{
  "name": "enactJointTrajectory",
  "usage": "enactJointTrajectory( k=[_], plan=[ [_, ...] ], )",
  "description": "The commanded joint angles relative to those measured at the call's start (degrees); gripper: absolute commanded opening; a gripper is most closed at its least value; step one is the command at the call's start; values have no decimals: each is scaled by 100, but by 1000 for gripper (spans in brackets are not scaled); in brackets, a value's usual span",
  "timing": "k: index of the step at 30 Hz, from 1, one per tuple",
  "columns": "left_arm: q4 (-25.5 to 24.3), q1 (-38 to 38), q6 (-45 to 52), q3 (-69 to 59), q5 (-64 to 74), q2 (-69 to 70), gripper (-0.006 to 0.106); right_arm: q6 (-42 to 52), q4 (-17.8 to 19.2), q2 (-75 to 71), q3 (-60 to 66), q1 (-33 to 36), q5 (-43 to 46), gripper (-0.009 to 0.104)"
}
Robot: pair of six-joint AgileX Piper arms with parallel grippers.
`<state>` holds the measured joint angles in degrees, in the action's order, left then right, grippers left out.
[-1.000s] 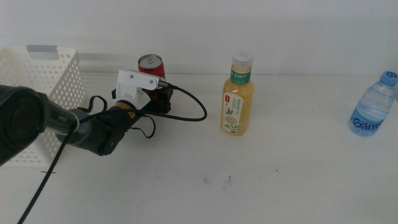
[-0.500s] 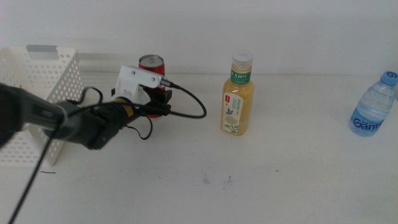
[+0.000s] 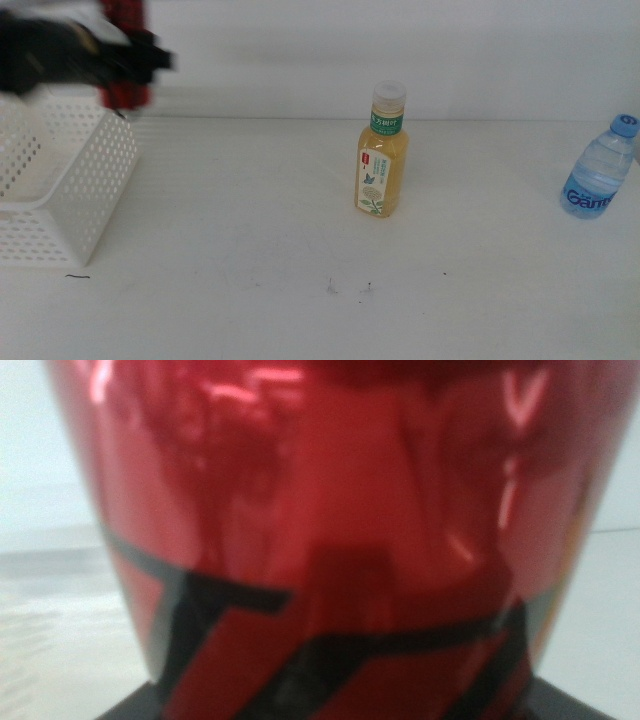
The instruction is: Use arms to grab the bottles and put them into the dustbin to the left of the table.
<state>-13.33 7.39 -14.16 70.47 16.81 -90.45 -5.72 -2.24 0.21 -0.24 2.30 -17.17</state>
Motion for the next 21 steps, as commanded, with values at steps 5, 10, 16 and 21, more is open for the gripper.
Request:
enactJointTrajectory(
  k=[5,10,16,21],
  plan=[
    [2778,-1262,3559,1655,2847,-65,-2,22,14,-21,24,-28,49,69],
    [2736,-2055,3743,2384,3775,-394,-2,22,14,-21,24,-28,49,69],
    [2717,-2579,4286,2581,4076,-975,-2,22,14,-21,24,-28,49,69],
    [2776,-2720,4434,2581,3989,-1467,-2,22,14,-21,24,-28,49,69]
  ],
)
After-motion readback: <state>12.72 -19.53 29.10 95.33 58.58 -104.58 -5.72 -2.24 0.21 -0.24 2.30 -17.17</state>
